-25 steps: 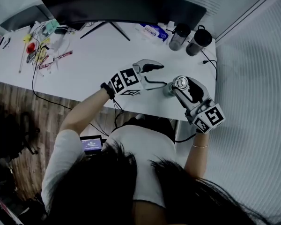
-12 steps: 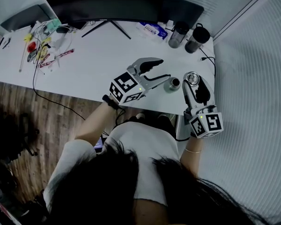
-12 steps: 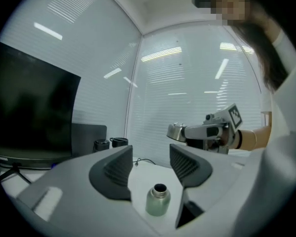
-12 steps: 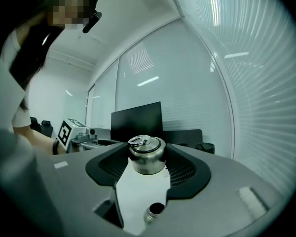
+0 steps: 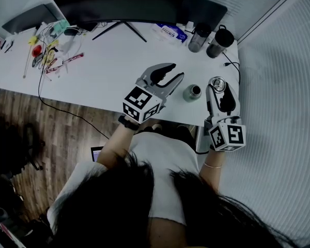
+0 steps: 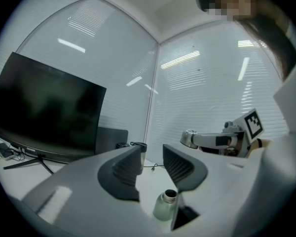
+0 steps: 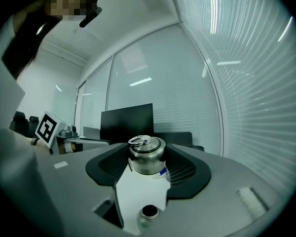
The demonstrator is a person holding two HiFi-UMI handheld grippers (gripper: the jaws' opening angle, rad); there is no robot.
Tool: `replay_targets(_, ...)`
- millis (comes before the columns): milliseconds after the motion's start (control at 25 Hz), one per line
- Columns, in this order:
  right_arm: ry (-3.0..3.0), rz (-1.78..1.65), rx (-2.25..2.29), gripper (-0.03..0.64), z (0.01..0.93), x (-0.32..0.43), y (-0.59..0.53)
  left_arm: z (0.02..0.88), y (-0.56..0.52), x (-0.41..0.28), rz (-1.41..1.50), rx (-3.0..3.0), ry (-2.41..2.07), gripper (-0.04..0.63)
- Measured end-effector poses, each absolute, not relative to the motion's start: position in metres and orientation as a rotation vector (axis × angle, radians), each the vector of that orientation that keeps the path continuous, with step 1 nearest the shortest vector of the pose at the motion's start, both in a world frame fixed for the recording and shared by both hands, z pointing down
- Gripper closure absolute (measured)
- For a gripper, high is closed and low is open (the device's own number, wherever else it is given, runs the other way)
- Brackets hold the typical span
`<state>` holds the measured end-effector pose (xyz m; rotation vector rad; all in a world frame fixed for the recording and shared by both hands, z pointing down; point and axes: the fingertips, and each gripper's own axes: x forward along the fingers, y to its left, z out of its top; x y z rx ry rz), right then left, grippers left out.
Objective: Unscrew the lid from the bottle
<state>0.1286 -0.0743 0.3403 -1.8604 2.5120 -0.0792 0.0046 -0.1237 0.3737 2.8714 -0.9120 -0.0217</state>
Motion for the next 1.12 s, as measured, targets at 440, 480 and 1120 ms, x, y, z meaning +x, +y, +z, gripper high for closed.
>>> replay_targets(440, 2.526, -0.023, -1.888, 0.380, 0.350, 0.122, -0.076, 0.391, -0.127, -0.010, 0.038, 2.813, -1.111, 0.506)
replay_targets(480, 2.527, -0.021, -1.893, 0.380, 0.351, 0.123, -0.076, 0.393, -0.128, -0.013, 0.051, 2.801, -1.129, 0.517)
replay_targets(1120, 2.555, -0.034, -1.885, 0.380, 0.363, 0.122, -0.086, 0.410, -0.141, -0.031, 0.125, 2.741, -1.200, 0.537)
